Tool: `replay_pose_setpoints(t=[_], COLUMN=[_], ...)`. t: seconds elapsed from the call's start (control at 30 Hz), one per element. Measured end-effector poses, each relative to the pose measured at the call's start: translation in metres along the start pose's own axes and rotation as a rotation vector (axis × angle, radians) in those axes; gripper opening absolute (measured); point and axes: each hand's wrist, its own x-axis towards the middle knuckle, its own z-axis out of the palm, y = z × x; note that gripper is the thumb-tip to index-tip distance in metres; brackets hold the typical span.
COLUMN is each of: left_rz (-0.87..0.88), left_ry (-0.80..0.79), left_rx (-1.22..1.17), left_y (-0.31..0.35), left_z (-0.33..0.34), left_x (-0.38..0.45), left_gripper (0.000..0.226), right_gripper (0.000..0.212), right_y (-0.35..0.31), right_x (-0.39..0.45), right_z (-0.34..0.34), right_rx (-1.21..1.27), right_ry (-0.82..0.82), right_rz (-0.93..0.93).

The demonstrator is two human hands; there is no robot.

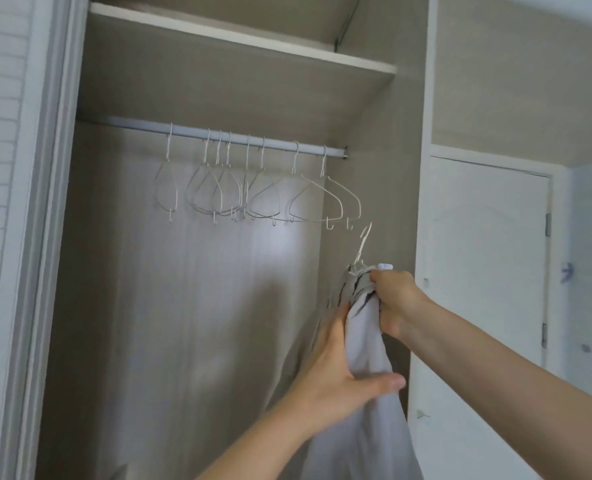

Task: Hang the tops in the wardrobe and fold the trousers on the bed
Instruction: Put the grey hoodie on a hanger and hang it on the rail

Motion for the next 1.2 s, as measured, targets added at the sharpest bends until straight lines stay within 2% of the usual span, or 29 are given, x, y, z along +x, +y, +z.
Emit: replay_pose_setpoints(t=[0.07, 0.17, 0.33, 0.5, 0.67, 0.8, 0.97, 1.07, 1.13, 1.2], left_rz=[0.057, 0.105, 0.031, -0.010, 0.006, 0.029, 0.071, 0.071, 0.068, 0.055], left_ry=[0.077, 0.190, 0.219, 0.232, 0.237, 0.258, 0.303, 0.354, 0.389, 0.387], left_rx=[0.158, 0.366, 0.532, 0.520, 0.558, 0.561, 0.609, 0.517, 0.463, 0.457], left_y=[-0.005, -0.020, -0.048, -0.073, -0.090, -0.093, -0.097, -0.102, -0.106, -0.111], left_z=[0.016, 0.031, 0.032, 0.019, 0.013, 0.009, -0.002, -0.016, -0.023, -0.028], left_x=[0.010, 0.032, 0.064, 0.103, 0.124, 0.138, 0.165, 0.183, 0.195, 0.208], left_gripper=[0.114, 0.106, 0.094, 0.077, 0.058, 0.053, 0.063, 0.070, 0.066, 0.049], right_gripper=[0.030, 0.034, 0.036, 0.038, 0.039, 0.035, 0.026, 0.029, 0.030, 0.030], right_y=[-0.008, -0.016, -0.028, -0.040, -0.040, -0.043, -0.078, -0.098, -0.107, -0.113], right_x=[0.006, 0.019, 0.049, 0.100, 0.131, 0.149, 0.167, 0.182, 0.193, 0.205], right_z=[0.001, 0.002, 0.002, 0.012, 0.011, 0.022, 0.045, 0.055, 0.061, 0.067], right_rx=[-0.024, 0.039, -0.166, -0.437, -0.575, -0.594, -0.574, -0.591, -0.613, -0.629], right_ry=[0.045, 0.086, 0.174, 0.243, 0.238, 0.243, 0.260, 0.291, 0.282, 0.269], right_rz=[-0.069, -0.107, -0.229, -0.386, -0.420, -0.447, -0.499, -0.543, -0.554, -0.553])
